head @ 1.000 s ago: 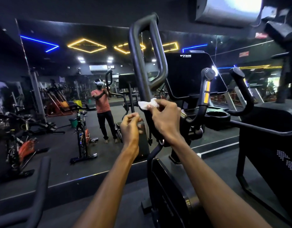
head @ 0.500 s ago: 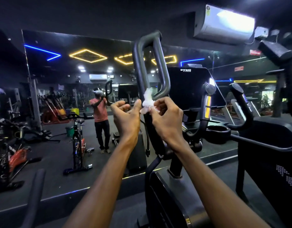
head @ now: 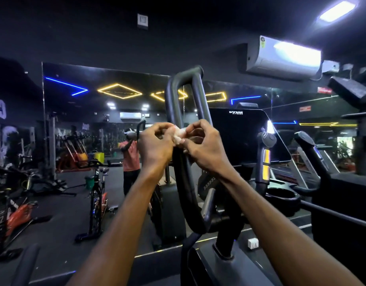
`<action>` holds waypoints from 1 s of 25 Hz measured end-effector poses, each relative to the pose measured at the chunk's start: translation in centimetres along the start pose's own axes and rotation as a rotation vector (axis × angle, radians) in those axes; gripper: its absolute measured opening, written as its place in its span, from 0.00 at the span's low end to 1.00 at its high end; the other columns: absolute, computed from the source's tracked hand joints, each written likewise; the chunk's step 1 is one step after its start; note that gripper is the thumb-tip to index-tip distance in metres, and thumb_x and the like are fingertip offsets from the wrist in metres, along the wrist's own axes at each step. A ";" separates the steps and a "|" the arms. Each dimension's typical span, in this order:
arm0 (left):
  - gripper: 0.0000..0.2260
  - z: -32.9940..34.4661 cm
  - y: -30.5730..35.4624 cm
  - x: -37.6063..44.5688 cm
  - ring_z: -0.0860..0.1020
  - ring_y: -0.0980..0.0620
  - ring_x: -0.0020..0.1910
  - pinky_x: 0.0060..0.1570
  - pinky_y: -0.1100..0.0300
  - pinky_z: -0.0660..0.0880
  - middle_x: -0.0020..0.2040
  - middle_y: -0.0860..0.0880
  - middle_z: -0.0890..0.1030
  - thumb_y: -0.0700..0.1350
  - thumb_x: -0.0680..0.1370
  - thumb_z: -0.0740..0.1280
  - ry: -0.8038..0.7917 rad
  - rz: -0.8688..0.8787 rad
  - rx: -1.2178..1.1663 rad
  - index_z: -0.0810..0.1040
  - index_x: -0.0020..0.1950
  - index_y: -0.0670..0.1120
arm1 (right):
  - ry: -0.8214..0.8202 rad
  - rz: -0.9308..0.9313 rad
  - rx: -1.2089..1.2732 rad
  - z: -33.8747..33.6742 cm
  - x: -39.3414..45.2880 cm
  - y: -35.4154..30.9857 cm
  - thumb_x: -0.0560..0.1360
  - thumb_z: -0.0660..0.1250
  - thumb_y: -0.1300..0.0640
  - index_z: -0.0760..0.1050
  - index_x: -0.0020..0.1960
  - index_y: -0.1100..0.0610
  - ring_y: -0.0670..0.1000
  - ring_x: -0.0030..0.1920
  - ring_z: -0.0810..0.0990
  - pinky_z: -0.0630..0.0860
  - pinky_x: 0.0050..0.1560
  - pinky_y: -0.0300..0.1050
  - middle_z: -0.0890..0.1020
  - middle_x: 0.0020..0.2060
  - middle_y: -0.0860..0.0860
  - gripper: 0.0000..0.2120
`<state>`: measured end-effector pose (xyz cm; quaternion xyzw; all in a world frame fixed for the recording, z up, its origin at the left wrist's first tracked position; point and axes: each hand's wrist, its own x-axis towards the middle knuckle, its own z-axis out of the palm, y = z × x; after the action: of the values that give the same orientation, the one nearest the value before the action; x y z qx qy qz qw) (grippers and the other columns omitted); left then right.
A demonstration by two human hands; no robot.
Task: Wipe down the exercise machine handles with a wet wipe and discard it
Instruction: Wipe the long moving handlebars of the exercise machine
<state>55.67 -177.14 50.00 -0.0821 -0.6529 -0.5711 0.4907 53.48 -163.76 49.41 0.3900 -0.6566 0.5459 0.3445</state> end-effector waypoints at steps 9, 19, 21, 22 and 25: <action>0.02 2.6 -2.2 6.0 0.77 0.55 0.44 0.39 0.63 0.75 0.46 0.52 0.77 0.44 0.82 0.63 0.004 -0.008 0.105 0.73 0.54 0.49 | 0.179 0.105 -0.034 0.0 5.2 2.3 0.73 0.72 0.63 0.76 0.46 0.49 0.48 0.37 0.85 0.77 0.33 0.34 0.83 0.39 0.51 0.10; 0.11 4.8 -4.8 11.8 0.84 0.45 0.35 0.35 0.54 0.80 0.42 0.40 0.85 0.42 0.81 0.62 -0.408 -0.587 -0.745 0.82 0.51 0.37 | 0.290 0.105 -0.182 1.5 8.8 4.0 0.69 0.70 0.58 0.75 0.40 0.48 0.57 0.37 0.84 0.83 0.37 0.58 0.83 0.35 0.51 0.06; 0.09 5.1 -5.2 13.2 0.82 0.46 0.34 0.37 0.52 0.81 0.40 0.41 0.83 0.41 0.81 0.62 -0.546 -0.630 -0.777 0.81 0.48 0.39 | 0.308 0.154 -0.231 2.4 10.3 4.1 0.69 0.69 0.54 0.77 0.39 0.48 0.56 0.39 0.84 0.83 0.43 0.61 0.83 0.34 0.49 0.02; 0.07 5.5 -5.5 13.8 0.81 0.46 0.34 0.42 0.50 0.82 0.39 0.42 0.82 0.41 0.80 0.64 -0.581 -0.618 -0.740 0.81 0.48 0.40 | 0.304 0.173 -0.266 2.8 11.1 4.1 0.69 0.69 0.52 0.79 0.40 0.47 0.55 0.40 0.84 0.82 0.47 0.60 0.83 0.35 0.47 0.01; 0.06 6.2 -5.7 14.1 0.78 0.51 0.30 0.37 0.59 0.79 0.32 0.46 0.81 0.39 0.78 0.66 -0.566 -0.524 -0.671 0.79 0.42 0.43 | 0.214 0.261 -0.223 2.9 12.7 3.6 0.71 0.69 0.45 0.81 0.42 0.44 0.49 0.35 0.80 0.79 0.44 0.51 0.81 0.33 0.42 0.05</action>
<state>41.38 -180.34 57.42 -0.2201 -0.5395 -0.8086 0.0817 44.37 -168.03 58.50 0.2008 -0.7177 0.5482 0.3797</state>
